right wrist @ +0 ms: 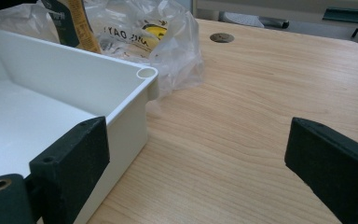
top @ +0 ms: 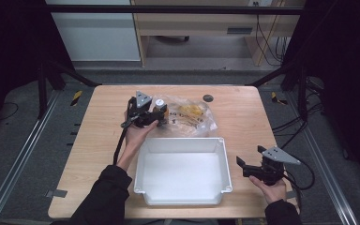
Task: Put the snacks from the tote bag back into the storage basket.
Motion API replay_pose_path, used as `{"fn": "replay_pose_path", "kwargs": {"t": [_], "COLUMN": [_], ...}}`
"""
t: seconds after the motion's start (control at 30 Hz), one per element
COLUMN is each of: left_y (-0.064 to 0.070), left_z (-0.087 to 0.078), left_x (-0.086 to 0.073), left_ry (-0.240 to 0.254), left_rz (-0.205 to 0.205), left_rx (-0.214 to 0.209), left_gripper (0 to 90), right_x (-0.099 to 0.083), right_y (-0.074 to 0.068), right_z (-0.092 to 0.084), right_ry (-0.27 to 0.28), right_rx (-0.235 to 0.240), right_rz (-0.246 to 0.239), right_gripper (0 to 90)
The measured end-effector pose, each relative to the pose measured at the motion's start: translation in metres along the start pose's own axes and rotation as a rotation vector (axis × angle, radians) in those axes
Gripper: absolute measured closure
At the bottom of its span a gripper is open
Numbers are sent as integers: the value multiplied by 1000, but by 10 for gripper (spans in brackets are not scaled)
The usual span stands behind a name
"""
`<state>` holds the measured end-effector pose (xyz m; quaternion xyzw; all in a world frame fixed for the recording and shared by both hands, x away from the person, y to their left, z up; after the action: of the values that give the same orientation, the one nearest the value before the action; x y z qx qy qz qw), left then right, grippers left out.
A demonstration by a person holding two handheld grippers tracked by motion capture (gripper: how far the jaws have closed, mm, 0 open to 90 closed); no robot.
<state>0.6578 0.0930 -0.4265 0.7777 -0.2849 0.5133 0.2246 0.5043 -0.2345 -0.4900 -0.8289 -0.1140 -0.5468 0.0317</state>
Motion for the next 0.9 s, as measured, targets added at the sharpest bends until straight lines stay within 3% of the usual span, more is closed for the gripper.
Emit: {"fn": "replay_pose_path", "kwargs": {"t": [0.4, 0.9], "left_y": [-5, -2], "left_z": [9, 16], "left_x": [-7, -5], "left_ry": [-18, 11], "left_rz": [-8, -10], "left_rx": [15, 12], "left_gripper": [416, 571], "right_x": [0, 0], "right_y": [0, 0], "right_z": [0, 0], "right_ry": [-2, -2], "right_rx": [3, 4], "right_rz": [0, 2], "right_gripper": [68, 68]}}
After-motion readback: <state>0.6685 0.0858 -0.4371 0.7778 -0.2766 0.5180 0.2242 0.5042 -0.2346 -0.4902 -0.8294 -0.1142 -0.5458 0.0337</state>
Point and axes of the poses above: each handheld gripper's, and its own axes: z roughly forward along the jaws, x roughly out of its top, y roughly to its right, the point moved 9 cm from there along z, roughly forward along the jaws, and after that the axes turned 14 degrees about -x, right-handed, at the moved point
